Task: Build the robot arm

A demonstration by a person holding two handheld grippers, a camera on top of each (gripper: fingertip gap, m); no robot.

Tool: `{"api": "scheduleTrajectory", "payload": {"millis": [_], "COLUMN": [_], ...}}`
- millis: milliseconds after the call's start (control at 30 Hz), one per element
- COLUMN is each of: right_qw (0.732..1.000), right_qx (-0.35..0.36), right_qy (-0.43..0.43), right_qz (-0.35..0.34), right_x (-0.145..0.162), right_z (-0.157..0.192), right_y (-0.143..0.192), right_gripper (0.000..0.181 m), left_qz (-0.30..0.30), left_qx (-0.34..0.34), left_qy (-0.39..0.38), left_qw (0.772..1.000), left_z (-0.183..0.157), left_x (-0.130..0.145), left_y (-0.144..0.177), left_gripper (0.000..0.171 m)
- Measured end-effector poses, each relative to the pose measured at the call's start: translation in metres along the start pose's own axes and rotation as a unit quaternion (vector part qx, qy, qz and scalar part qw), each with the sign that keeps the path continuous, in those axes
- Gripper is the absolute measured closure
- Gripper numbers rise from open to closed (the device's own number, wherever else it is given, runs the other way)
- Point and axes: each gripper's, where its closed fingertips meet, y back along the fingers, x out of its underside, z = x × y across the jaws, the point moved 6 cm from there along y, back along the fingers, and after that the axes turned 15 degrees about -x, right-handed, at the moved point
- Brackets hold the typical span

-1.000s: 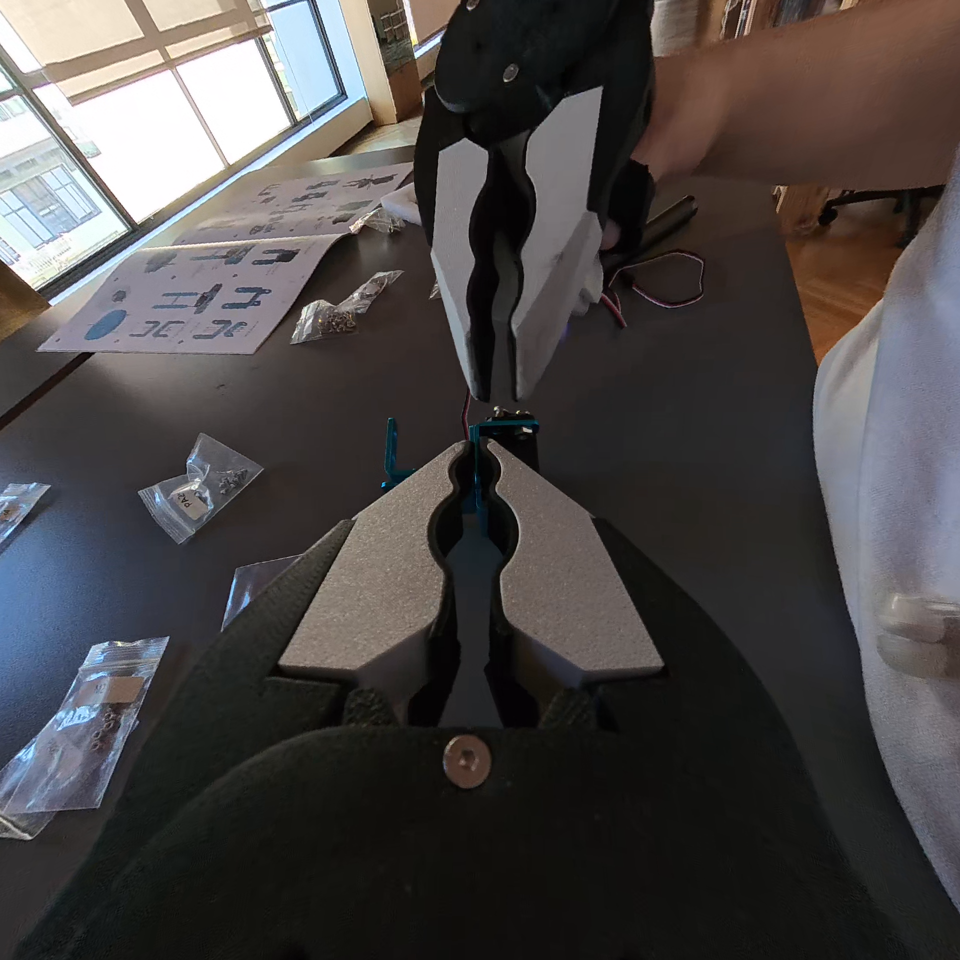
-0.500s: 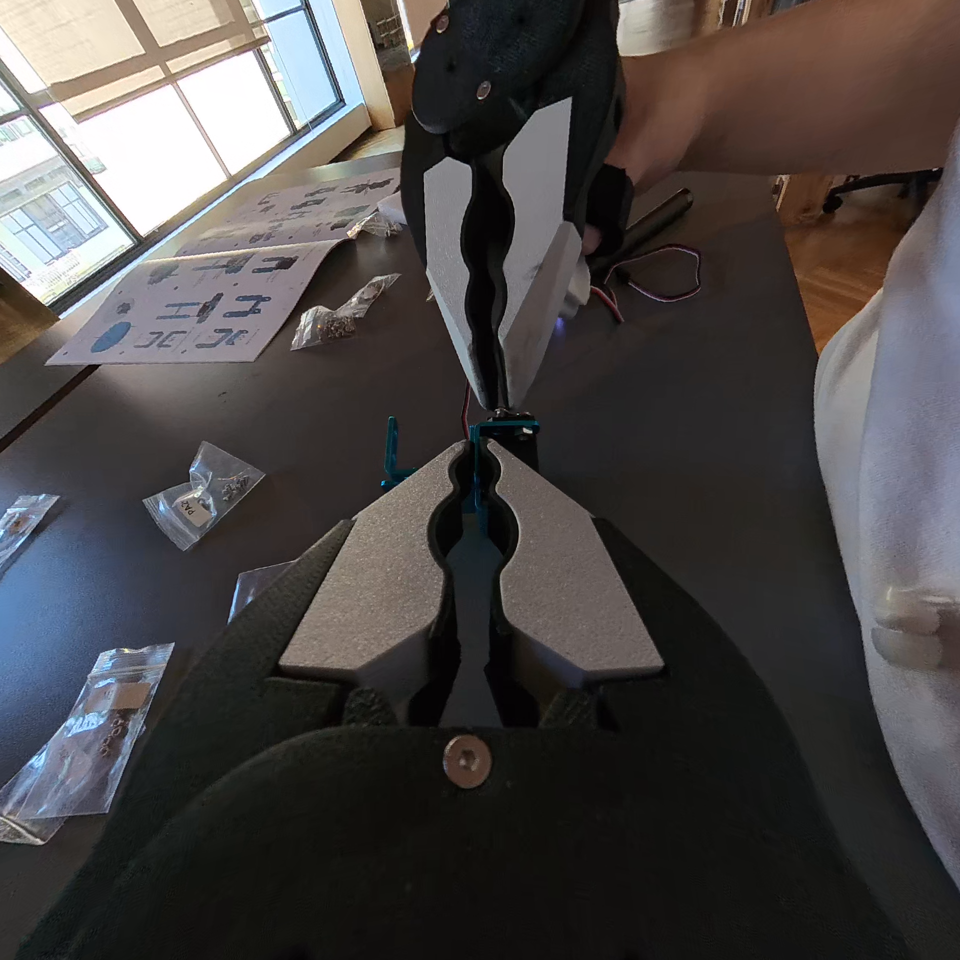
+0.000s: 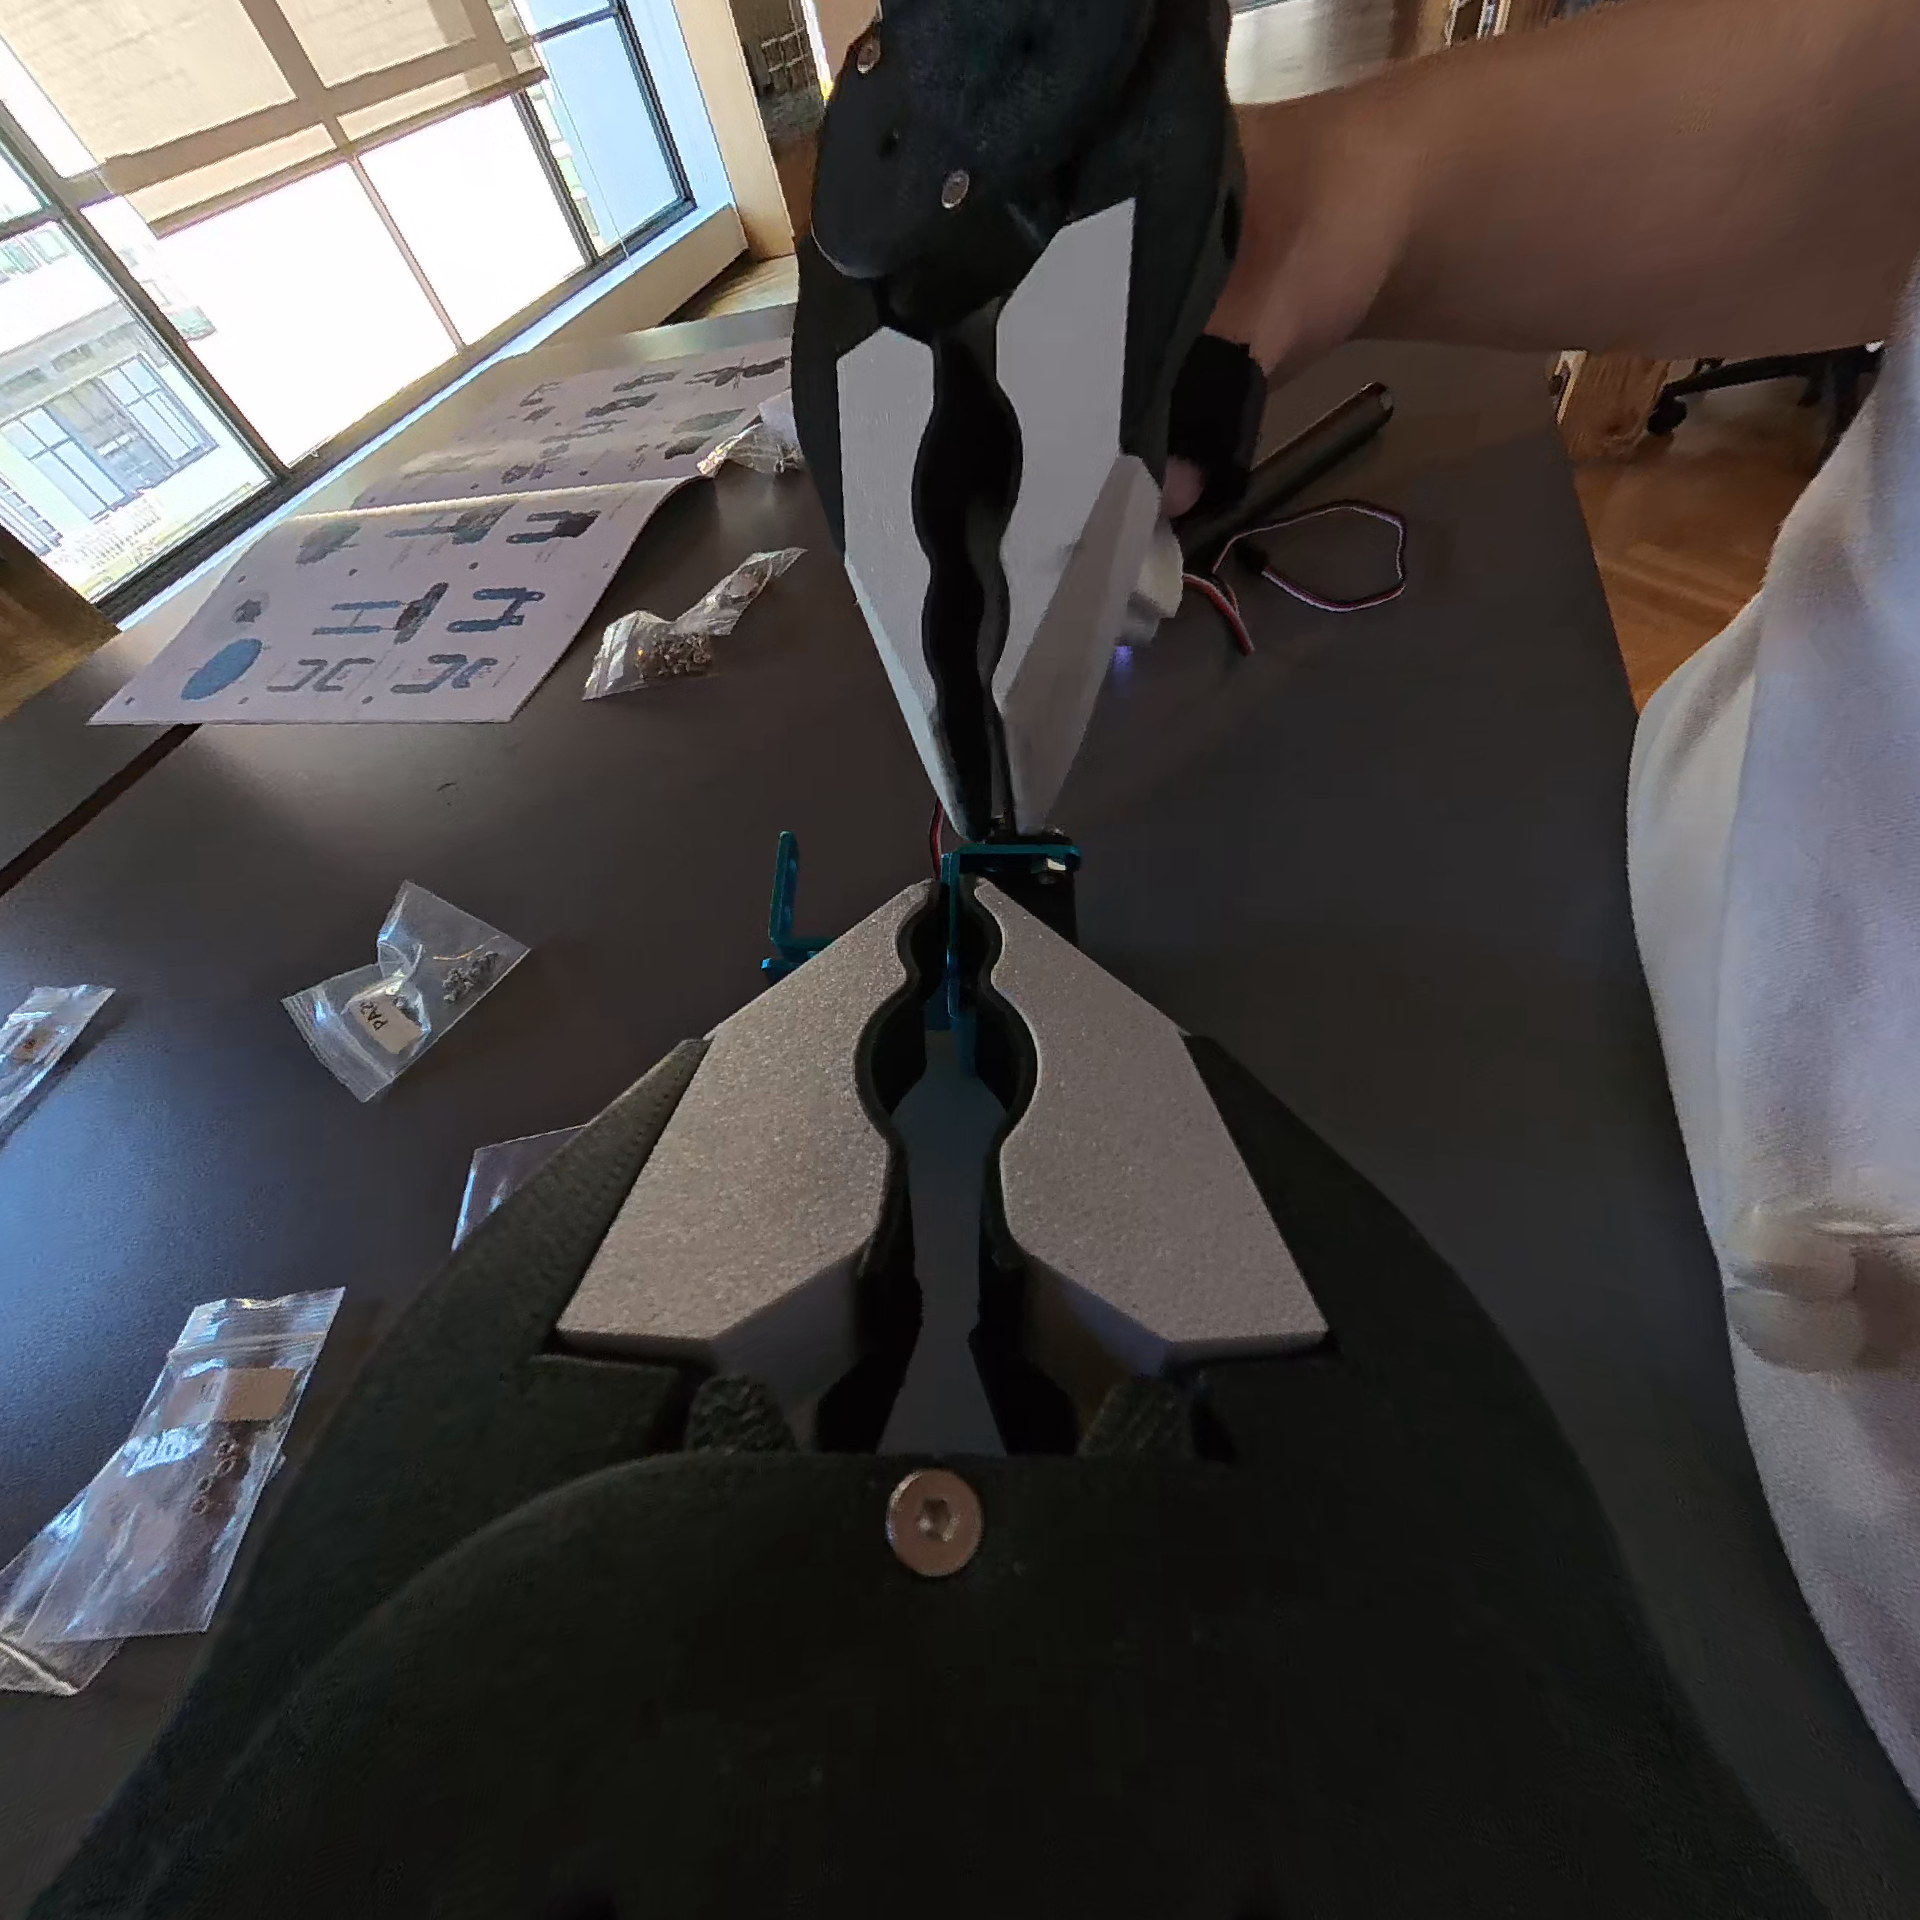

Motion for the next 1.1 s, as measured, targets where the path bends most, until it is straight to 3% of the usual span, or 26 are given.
{"api": "scheduleTrajectory", "payload": {"millis": [400, 733, 967, 1100], "right_qw": [0.987, 0.969, 0.931, 0.931], "right_qx": [-0.002, -0.029, -0.049, -0.071], "right_qy": [0.056, 0.105, 0.209, 0.223], "right_qz": [0.153, 0.222, 0.294, 0.280], "right_x": [-0.010, -0.015, -0.019, -0.019], "right_z": [0.003, 0.001, 0.005, 0.002], "right_y": [-0.002, -0.003, -0.006, -0.004], "right_gripper": [0.176, 0.177, 0.177, 0.177], "left_qz": [-0.001, -0.003, -0.001, 0.000], "left_qx": [0.004, 0.003, 0.030, 0.031], "left_qy": [-0.011, -0.020, -0.008, 0.002], "left_qw": [1.000, 1.000, 1.000, 1.000], "left_z": [-0.003, -0.005, -0.004, -0.003], "left_x": [-0.001, -0.001, -0.002, -0.001], "left_y": [0.000, 0.000, -0.001, -0.002], "left_gripper": [0.170, 0.169, 0.169, 0.169]}}
